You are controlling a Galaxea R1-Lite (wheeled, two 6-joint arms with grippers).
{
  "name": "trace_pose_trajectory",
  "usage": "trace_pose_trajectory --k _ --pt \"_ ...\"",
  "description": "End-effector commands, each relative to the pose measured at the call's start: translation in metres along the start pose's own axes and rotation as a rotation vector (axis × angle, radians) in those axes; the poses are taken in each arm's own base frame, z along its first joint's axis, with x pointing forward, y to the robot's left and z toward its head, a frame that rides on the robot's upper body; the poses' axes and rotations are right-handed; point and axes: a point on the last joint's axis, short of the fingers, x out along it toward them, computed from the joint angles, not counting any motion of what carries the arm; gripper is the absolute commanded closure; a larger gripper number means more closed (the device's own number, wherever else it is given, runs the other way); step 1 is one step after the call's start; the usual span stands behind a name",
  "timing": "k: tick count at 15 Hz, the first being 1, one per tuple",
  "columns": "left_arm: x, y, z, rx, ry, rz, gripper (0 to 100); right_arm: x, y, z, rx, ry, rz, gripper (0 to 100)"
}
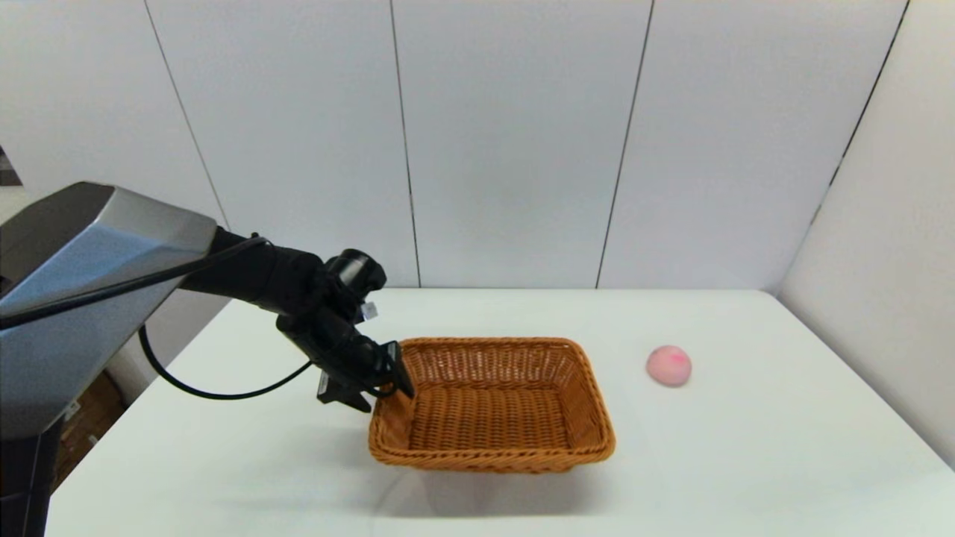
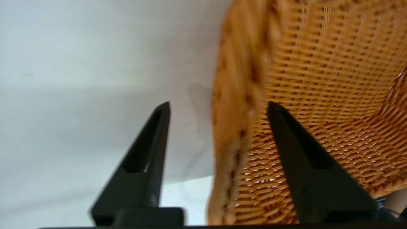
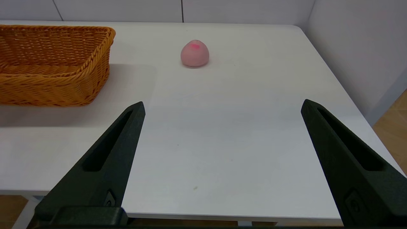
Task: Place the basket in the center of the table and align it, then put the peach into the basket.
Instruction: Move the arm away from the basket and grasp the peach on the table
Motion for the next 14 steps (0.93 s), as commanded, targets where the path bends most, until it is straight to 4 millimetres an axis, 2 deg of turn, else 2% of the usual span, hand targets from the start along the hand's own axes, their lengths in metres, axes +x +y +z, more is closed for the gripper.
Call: trace_pose_trajectory --k 1,2,5,7,11,14 --pt "-0.048 0.033 0.015 -0.052 -0.109 -0.014 0 0.000 0.000 0.000 0.000 0.004 0.000 0" --pt "-0.059 0.043 0.018 -0.063 -0.131 -0.010 0 0.000 0.000 0.000 0.000 0.004 0.000 0" --pt "-0.113 0.091 0.019 -0.039 -0.217 0.030 0 0.000 0.000 0.000 0.000 0.004 0.000 0" --pt "-0.136 0.108 0.015 -0.014 -0.246 0.082 0 0.000 0.000 0.000 0.000 0.004 0.000 0" --pt "-0.162 0.107 0.002 -0.014 -0.298 0.084 0 0.002 0.000 0.001 -0.001 0.023 0.001 0" --pt "-0.210 0.093 -0.032 0.023 -0.417 0.070 0 0.002 0.000 0.001 -0.001 0.023 0.001 0"
